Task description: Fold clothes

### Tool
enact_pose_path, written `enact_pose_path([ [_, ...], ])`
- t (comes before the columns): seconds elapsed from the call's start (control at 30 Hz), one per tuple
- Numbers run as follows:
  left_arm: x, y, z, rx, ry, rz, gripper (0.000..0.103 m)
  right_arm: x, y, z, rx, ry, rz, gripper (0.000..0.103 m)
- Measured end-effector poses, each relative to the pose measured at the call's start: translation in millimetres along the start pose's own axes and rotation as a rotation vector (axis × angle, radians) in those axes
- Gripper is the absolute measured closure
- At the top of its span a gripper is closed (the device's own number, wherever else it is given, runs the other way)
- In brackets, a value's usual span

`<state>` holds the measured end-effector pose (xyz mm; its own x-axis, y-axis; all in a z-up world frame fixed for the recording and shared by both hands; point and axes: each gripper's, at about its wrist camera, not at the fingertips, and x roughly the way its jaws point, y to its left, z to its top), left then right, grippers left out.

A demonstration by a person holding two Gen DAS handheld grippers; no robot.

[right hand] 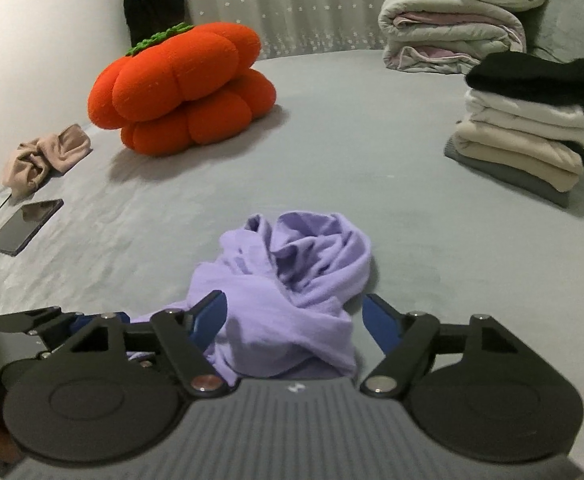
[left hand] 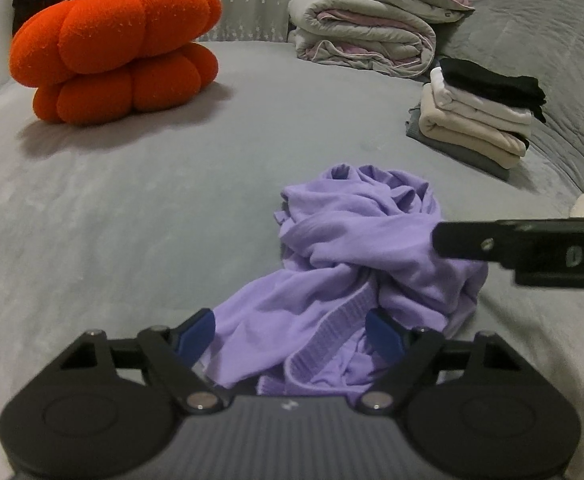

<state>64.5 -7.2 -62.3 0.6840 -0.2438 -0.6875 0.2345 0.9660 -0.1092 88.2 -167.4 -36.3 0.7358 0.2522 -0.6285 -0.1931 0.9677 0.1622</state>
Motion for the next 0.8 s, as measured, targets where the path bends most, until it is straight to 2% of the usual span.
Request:
enact_pose_path([
  [0.17, -1.4, -2.2, 1.5, -0.003, -0.005, 0.004, 0.02, 9.4, 6.4, -2.9, -0.026, 0.015, -0.02, 0.033],
  [0.33, -1.4, -3.6, 1.7, -0.009, -0.007, 0.012, 0.02, 13.5, 5.8, -7.0, -0.024, 0.029, -0.033, 0.048],
  [0.4, -1.4, -3.9, 1.2, -0.008, -0.006, 0.013, 0.02, 12.1, 4.2, -7.7, -0.019, 0.026, -0.039, 0.051],
  [0.5, -1.8, -4.1, 0.8, -0.008, -0.006, 0.014, 0.02, 7.5, 1.5, -8.4, -0.013, 0.018, -0.035, 0.063],
  [0.6, -2.2, -4.4, 0.4, -0.007, -0.006, 0.014, 0.02, 3.1, -2.0, -10.1, -0.013, 0.016, -0.031, 0.093],
  [0.8, -3.8, -5.1, -0.2, -0.006, -0.008, 0.014, 0.02, -9.0, -16.5, -11.7, 0.029, -0.005, -0.04, 0.093],
])
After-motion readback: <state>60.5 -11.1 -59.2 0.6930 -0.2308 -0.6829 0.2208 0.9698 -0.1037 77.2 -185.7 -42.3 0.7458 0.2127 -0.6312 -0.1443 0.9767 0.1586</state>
